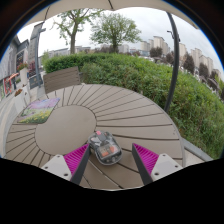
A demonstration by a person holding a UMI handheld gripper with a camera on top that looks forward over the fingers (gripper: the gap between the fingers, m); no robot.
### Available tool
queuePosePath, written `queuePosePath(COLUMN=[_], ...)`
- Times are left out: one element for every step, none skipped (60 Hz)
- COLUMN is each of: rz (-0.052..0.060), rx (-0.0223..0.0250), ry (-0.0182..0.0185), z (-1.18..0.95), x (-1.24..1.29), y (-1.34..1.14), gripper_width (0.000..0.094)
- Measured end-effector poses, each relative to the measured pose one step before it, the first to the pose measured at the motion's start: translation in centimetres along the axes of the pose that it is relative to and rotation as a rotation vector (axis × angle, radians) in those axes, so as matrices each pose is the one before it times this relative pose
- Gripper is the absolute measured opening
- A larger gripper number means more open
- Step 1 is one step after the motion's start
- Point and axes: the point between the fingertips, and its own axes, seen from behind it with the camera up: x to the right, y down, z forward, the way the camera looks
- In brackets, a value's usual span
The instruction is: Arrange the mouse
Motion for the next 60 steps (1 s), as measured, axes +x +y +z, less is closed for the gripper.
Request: queuePosePath(rz=[0.0021, 0.0010, 0.0013, 0.0011, 0.0008, -0.0001, -0.0002, -0.0002, -0.0002, -0.0005, 0.0011, 0.0016, 0.0004, -0.0003, -0.0008, -0.0017, -0.0009, 0.0014, 0.0011, -0.0005, -0.0006, 0.0003, 0.0010, 0.0018, 0.0017, 0.0016, 0.0019, 0.0009, -0.0012, 0.0012, 0.0014, -0.0040, -0.0045, -0.0015, -0.0020, -0.0032, 0.0003, 0.0045, 0.0067, 0.0045, 0.0034, 0.0021, 0.0022, 0.0038, 0.0029, 0.0020, 0.0010, 0.0019, 0.0046, 0.0069, 0.0060, 0.0054, 0.0025, 0.0013, 0.0007, 0.0014, 0.0024, 0.0019, -0.0007, -0.0016], rx=[-0.00072, -0.00130, -0.00202, -0.00230, 0.00088, -0.00078, -0.00243, -0.00051, -0.00176, -0.00151, -0.00042, -0.00179, -0.00147, -0.00086, -0.00166, -0.00159, -0.00122, -0.00198, -0.00182, -0.00162, -0.00127, -0.00114, -0.00163, -0.00158, -0.00225, -0.00141, -0.00250, -0.00300, -0.00318, -0.00183, -0.00496, -0.00639, -0.00721, 0.00069, -0.00402, -0.00533, -0.00490, -0.00356, -0.00479, -0.00507, -0.00648, -0.00430, -0.00008, 0.00437, 0.00693, 0.00775, 0.00741, 0.00817, 0.00792, 0.00717, 0.00474, 0.00414, 0.00499, 0.00582, 0.00666, 0.00775, 0.00893, 0.00879, 0.00879, 0.00744], ry=[-0.00097, 0.00103, 0.00044, 0.00067, 0.00110, 0.00068, 0.00005, -0.00127, -0.00026, -0.00030, -0.00314, -0.00073, -0.00053, -0.00019, 0.00049, 0.00228, 0.00108, -0.00004, 0.00029, 0.00039, 0.00045, 0.00022, 0.00016, 0.00143, 0.00292, 0.00390, 0.00445, 0.00401, 0.00649, -0.00079, 0.00104, 0.00782, 0.02002, 0.00960, 0.00528, 0.00459, 0.00095, -0.00035, 0.00125, 0.00189, 0.00154, 0.00085, 0.00191, 0.00562, 0.00666, 0.00373, -0.00180, -0.00462, -0.00717, -0.00461, -0.01016, -0.00368, -0.00851, -0.00878, -0.00803, -0.00606, -0.00499, -0.00563, -0.00684, -0.00742], z=[0.207, 0.218, 0.197, 0.165, 0.139, 0.123, 0.137, 0.163, 0.123, 0.098, 0.083, 0.122, 0.098, 0.085, 0.155, 0.107, 0.085, 0.067, 0.058, 0.066, 0.054, 0.107, 0.061, 0.059, 0.045, 0.048, 0.028, 0.030, 0.014, 0.036, 0.037, -0.025, 0.016, -0.093, -0.039, -0.017, -0.026, -0.026, -0.203, -0.101, -0.130, -0.194, -0.235, -0.302, -0.340, -0.240, -0.568, -0.407, -0.365, -0.077, -0.571, 0.131, -0.196, -0.141, -0.089, -0.073, -0.003, 0.207, 0.115, 0.164], x=[0.129, 0.036, 0.037, 0.020, 0.049, 0.012, 0.016, 0.078, -0.014, -0.006, -0.064, -0.024, -0.015, 0.023, 0.106, 0.039, -0.005, -0.022, 0.025, 0.008, 0.017, -0.006, 0.021, 0.050, 0.052, 0.054, 0.071, 0.038, 0.141, -0.059, -0.038, 0.176, 0.404, 0.068, -0.028, -0.018, -0.083, -0.102, 0.045, -0.131, -0.098, -0.123, -0.148, -0.088, -0.103, -0.286, -0.370, -0.528, -0.663, -0.863, -0.700, -1.134, -0.880, -1.038, -1.047, -1.065, -1.094, -1.231, -1.210, -1.250], y=[-0.119, -0.136, -0.091, -0.068, -0.152, -0.133, -0.060, -0.092, -0.102, -0.095, -0.123, 0.009, -0.102, -0.089, -0.032, -0.047, -0.062, -0.052, -0.066, -0.063, 0.000, -0.079, -0.083, -0.070, -0.017, -0.008, -0.013, -0.007, 0.007, -0.040, 0.046, 0.015, 0.138, -0.158, -0.020, 0.051, 0.036, -0.013, -0.158, -0.072, -0.093, -0.231, -0.434, -0.608, -0.743, -0.822, -0.856, -0.883, -0.955, -0.911, -0.957, -1.052, -0.776, -0.844, -0.850, -0.845, -0.830, -0.808, -0.707, -0.611], gripper_width=[0.0854, 0.0852, 0.0854, 0.0854, 0.0851, 0.0852, 0.0853, 0.0852, 0.0851, 0.0854, 0.0854, 0.0854, 0.0852, 0.0851, 0.0852, 0.0850, 0.0851, 0.0849, 0.0849, 0.0848, 0.0846, 0.0843, 0.0840, 0.0836, 0.0830, 0.0815, 0.0793, 0.0749, 0.0683, 0.0579, 0.0483, 0.0452, 0.0441, 0.0424, 0.0418, 0.0414, 0.0412, 0.0412, 0.0409, 0.0408, 0.0408, 0.0397, 0.0388, 0.0388, 0.0388, 0.0388, 0.0388, 0.0388, 0.0388, 0.0388, 0.0387, 0.0387, 0.0387, 0.0387, 0.0387, 0.0387, 0.0388, 0.0388, 0.0388, 0.0388])
